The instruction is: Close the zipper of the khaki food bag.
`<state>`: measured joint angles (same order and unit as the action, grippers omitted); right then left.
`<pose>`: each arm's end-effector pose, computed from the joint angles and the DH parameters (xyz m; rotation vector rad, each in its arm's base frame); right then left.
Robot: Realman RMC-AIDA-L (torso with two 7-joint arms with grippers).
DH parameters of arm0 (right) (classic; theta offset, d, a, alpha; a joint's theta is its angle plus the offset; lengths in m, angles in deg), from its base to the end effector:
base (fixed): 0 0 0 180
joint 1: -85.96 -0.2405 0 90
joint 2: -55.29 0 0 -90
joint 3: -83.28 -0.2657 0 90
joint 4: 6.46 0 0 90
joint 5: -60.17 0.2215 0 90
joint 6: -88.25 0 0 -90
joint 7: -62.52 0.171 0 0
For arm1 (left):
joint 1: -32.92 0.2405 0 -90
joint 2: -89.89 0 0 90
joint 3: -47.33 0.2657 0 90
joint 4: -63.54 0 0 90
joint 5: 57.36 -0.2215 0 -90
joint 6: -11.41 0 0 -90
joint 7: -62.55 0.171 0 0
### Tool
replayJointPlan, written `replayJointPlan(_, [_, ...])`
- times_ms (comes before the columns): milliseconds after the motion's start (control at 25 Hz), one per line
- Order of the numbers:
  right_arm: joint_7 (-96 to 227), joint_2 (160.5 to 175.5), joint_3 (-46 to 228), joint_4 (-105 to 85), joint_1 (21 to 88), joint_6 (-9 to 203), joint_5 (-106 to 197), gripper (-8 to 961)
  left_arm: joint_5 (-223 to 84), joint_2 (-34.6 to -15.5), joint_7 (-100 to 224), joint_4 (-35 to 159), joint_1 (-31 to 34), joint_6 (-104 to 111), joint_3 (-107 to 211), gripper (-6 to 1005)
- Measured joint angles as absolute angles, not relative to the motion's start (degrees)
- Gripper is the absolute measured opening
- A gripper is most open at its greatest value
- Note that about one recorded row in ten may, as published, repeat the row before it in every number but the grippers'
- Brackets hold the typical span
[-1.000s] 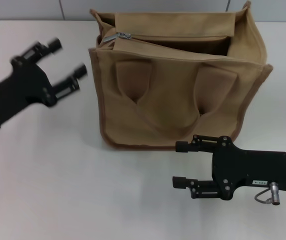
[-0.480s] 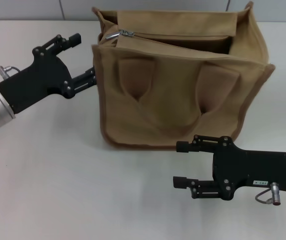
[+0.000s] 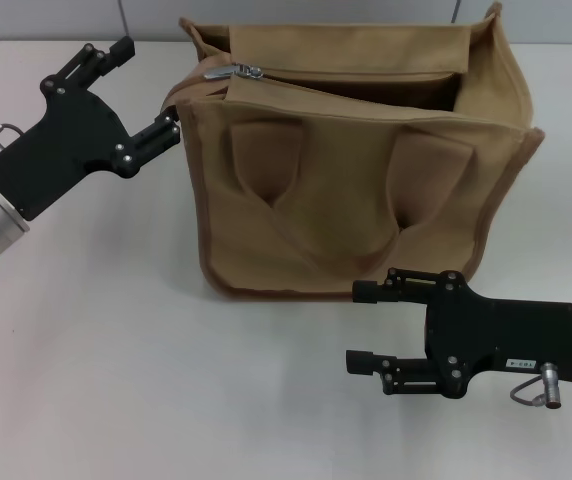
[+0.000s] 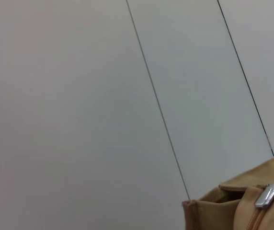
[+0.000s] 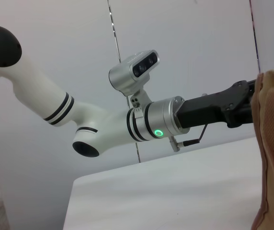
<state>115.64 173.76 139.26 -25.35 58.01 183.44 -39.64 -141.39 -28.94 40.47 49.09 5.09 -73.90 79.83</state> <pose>0.2564 0.2792 -0.0865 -2.8962 0.3082 0.9821 -0.2818 0.3565 -0.0191 -2.0891 0.0000 -0.8382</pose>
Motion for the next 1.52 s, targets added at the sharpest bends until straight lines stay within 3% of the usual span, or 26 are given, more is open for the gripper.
replayJointPlan(360, [115.73, 173.76, 139.26, -25.35, 57.8, 183.44, -39.57, 742, -141.33, -28.97, 47.24, 50.91, 4.91, -74.33, 80.13, 738])
replayJointPlan(760, [116.27, 173.89, 139.16, -25.41, 57.3, 187.53, -39.51, 743, -140.89, -29.02, 49.27, 51.54, 4.71, -75.59, 79.73, 302])
replayJointPlan(1120, [117.24, 173.15, 134.78, -25.45, 57.62, 192.11, -39.48, 743, -140.41, -29.22, 50.6, 52.21, 4.48, -75.93, 79.67, 86])
replayJointPlan(1320, [120.73, 172.69, 128.72, -25.46, 56.96, 197.99, -39.48, 742, -140.02, -29.22, 51.2, 52.6, 4.46, -77.25, 79.67, 18])
replayJointPlan(1520, [124.7, 172.73, 120.9, -25.53, 55.05, 201.36, -39.35, 742, -139.95, -29.2, 51.38, 53.06, 4.77, -78.42, 79.67, 21])
